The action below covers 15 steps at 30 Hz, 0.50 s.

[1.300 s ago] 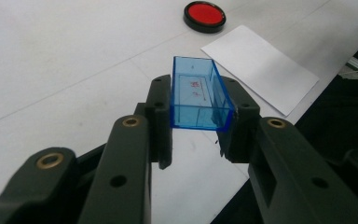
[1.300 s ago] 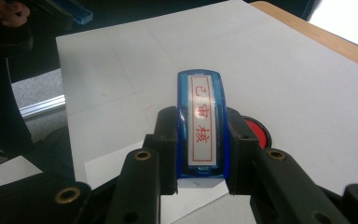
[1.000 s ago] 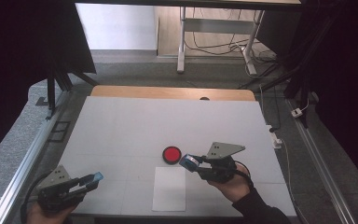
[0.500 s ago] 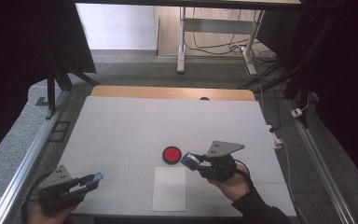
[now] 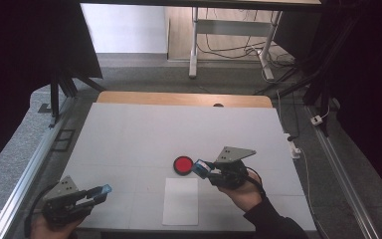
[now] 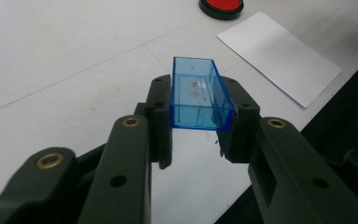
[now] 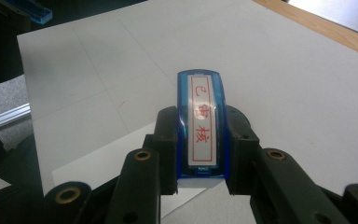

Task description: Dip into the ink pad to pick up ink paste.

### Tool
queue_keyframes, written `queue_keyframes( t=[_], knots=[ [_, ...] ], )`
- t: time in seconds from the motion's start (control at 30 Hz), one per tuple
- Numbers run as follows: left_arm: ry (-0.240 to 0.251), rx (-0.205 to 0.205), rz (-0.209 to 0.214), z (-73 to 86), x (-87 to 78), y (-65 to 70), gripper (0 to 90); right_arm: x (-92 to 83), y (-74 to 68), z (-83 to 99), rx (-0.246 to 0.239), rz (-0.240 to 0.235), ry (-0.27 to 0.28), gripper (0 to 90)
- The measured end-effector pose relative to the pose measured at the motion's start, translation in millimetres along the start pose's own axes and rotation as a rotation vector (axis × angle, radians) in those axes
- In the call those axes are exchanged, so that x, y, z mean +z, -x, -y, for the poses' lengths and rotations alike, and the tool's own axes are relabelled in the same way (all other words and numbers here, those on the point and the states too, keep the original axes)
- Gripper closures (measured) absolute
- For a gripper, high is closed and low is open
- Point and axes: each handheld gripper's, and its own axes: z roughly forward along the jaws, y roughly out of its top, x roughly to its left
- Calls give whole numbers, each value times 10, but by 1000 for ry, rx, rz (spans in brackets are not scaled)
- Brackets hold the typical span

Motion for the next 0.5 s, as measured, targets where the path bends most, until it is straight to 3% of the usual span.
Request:
queue_keyframes(
  t=[0.2, 0.5],
  knots=[
    [0, -13, 12, 0, 4, -2, 678, 68, 24, -34, 4, 7, -8, 708],
    [-2, 1, 21, -14, 23, 7, 678, 149, 107, -71, 16, 16, -16, 707]
  ],
)
